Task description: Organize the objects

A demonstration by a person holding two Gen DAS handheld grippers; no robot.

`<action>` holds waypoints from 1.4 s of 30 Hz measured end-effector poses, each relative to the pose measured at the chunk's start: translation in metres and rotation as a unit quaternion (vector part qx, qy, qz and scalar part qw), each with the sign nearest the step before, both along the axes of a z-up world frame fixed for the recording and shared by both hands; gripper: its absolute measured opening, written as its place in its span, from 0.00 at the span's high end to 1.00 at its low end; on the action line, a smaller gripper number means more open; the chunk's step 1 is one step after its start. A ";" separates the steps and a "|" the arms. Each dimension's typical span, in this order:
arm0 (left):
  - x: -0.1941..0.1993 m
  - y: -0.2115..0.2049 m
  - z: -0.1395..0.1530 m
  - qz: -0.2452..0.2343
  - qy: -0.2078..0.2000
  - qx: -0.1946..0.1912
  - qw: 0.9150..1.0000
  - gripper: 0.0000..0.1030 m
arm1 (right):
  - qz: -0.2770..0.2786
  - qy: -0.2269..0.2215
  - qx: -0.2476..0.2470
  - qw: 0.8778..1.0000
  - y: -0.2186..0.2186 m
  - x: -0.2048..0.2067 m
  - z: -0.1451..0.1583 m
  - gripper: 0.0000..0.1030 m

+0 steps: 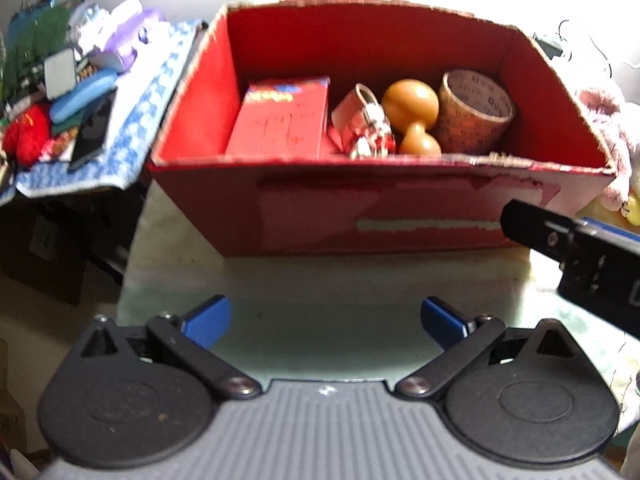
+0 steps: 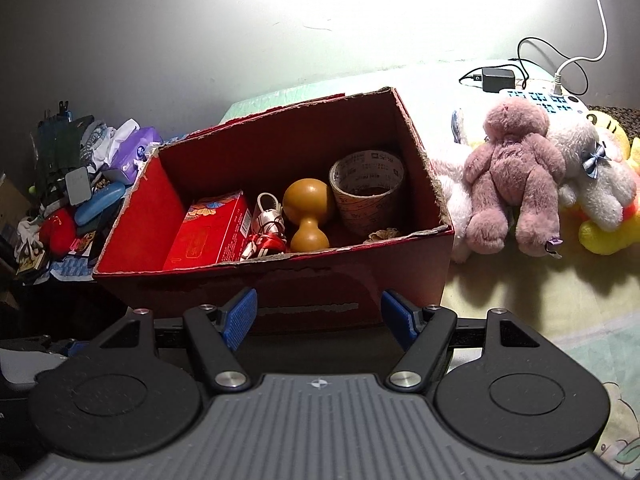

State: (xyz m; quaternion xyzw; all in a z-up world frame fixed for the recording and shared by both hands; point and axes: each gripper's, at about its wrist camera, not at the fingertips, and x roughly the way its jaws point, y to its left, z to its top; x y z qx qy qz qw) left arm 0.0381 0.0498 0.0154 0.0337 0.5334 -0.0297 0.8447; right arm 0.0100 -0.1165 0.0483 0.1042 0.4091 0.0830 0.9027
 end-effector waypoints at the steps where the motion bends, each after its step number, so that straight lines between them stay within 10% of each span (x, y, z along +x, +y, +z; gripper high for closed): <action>1: 0.000 0.001 0.004 -0.001 -0.007 0.002 1.000 0.02 | -0.001 -0.003 -0.001 1.000 0.000 0.000 0.002 0.30; 17: 0.028 -0.004 0.060 -0.021 -0.101 0.013 0.995 0.02 | -0.044 -0.045 0.004 0.998 -0.014 0.015 0.040 0.30; 42: 0.076 -0.009 0.041 -0.037 -0.090 0.014 0.995 0.02 | -0.057 -0.052 -0.020 0.997 -0.015 0.048 0.035 0.30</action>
